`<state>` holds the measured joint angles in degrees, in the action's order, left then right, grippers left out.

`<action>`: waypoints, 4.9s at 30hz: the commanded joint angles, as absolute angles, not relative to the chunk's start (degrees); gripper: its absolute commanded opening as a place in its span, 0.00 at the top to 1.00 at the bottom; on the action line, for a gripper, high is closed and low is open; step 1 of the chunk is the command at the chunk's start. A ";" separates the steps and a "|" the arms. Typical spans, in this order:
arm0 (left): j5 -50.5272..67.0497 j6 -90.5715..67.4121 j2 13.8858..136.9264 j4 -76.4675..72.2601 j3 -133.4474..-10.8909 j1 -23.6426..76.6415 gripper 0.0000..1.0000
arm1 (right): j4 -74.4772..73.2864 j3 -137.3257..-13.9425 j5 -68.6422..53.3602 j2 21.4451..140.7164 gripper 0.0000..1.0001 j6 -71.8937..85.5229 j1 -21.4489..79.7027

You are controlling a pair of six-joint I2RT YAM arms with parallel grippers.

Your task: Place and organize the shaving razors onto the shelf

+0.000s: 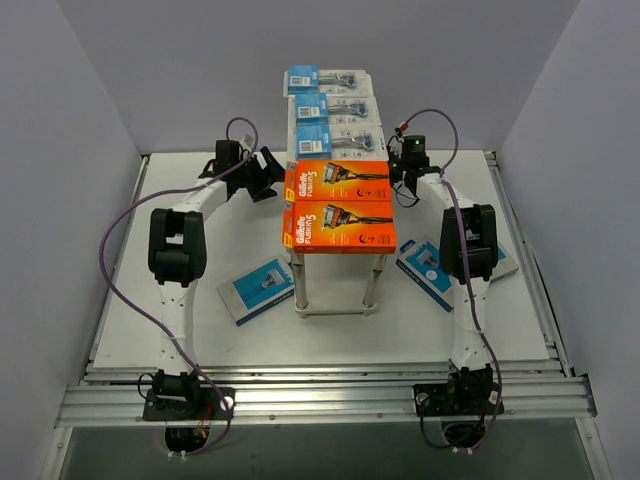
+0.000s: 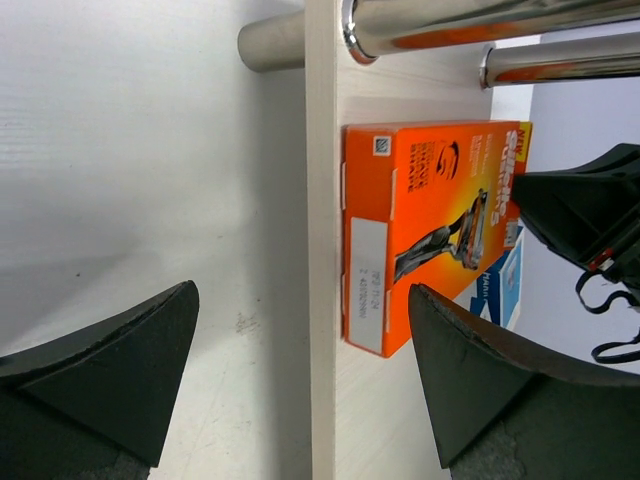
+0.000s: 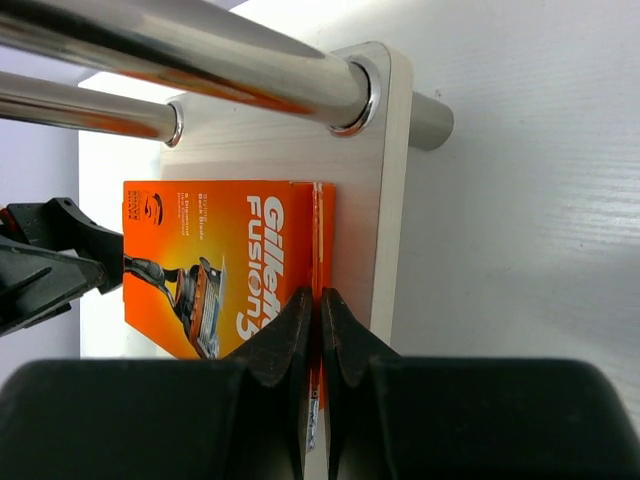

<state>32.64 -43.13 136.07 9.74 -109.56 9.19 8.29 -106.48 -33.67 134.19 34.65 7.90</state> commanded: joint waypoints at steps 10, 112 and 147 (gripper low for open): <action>32.25 -39.55 135.96 13.80 -115.92 8.79 0.06 | 9.14 -110.13 -32.69 136.23 1.00 35.59 7.29; 22.76 -20.13 69.88 29.01 -60.12 1.67 0.06 | -30.49 -56.70 7.91 75.86 0.00 35.06 0.26; 22.76 -18.99 67.59 29.09 -59.76 1.58 0.06 | -18.20 -43.24 3.87 82.26 0.01 42.98 -5.27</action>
<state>22.15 -20.29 67.42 31.05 -59.05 1.54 -18.59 -42.13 3.62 79.29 44.42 -4.91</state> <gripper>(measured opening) 0.940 0.991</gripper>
